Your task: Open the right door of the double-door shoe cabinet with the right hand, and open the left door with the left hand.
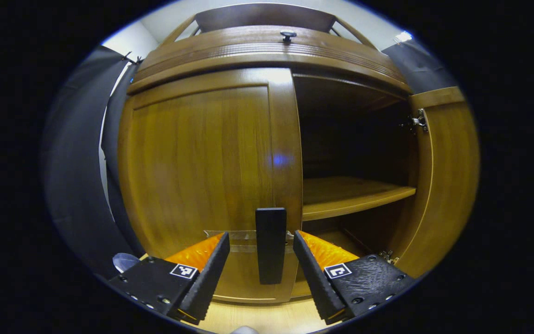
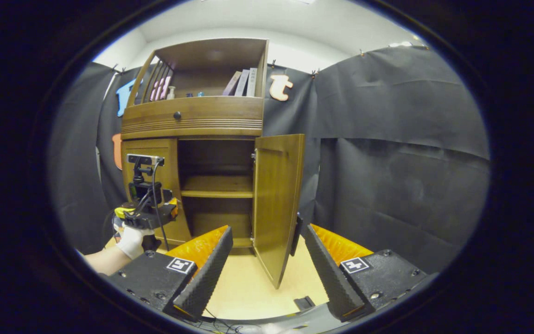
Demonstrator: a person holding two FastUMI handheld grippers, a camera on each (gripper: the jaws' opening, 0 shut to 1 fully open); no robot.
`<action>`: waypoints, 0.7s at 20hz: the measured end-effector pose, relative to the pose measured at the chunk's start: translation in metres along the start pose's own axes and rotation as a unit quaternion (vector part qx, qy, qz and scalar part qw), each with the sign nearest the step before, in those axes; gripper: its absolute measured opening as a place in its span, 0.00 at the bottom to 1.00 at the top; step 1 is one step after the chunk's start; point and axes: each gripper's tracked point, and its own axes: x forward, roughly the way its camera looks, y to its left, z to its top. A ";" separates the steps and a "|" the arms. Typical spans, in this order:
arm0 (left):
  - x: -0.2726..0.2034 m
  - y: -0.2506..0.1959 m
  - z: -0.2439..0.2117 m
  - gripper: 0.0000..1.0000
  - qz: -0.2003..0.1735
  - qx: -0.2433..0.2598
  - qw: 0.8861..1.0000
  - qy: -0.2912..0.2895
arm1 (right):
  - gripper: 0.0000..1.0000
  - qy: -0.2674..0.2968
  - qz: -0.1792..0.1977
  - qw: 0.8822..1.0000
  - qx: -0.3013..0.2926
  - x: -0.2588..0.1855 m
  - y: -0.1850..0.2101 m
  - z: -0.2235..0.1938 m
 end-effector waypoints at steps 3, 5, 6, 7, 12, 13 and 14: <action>0.007 -0.005 -0.002 0.80 -0.018 -0.009 1.000 0.000 | 0.99 0.002 -0.003 1.000 -0.013 0.006 0.000 0.000; 0.014 -0.004 -0.002 0.63 -0.018 -0.013 1.000 0.000 | 0.99 0.004 0.003 1.000 -0.017 0.007 0.004 0.000; 0.016 -0.006 -0.007 0.57 -0.023 -0.015 1.000 0.012 | 1.00 0.005 0.006 1.000 -0.017 0.008 0.006 0.000; 0.012 -0.008 -0.006 0.51 -0.025 -0.017 0.999 0.012 | 1.00 0.004 0.008 1.000 -0.017 0.009 0.007 0.001; 0.014 -0.006 -0.005 0.38 -0.024 0.002 1.000 0.002 | 1.00 0.005 0.006 1.000 -0.011 0.008 0.001 -0.001; 0.013 -0.006 -0.006 0.29 -0.028 -0.002 1.000 0.006 | 1.00 0.005 0.005 1.000 -0.008 0.007 -0.001 -0.001; 0.011 -0.006 -0.006 0.29 -0.030 -0.008 1.000 0.004 | 1.00 0.005 0.006 1.000 -0.006 0.005 -0.002 -0.001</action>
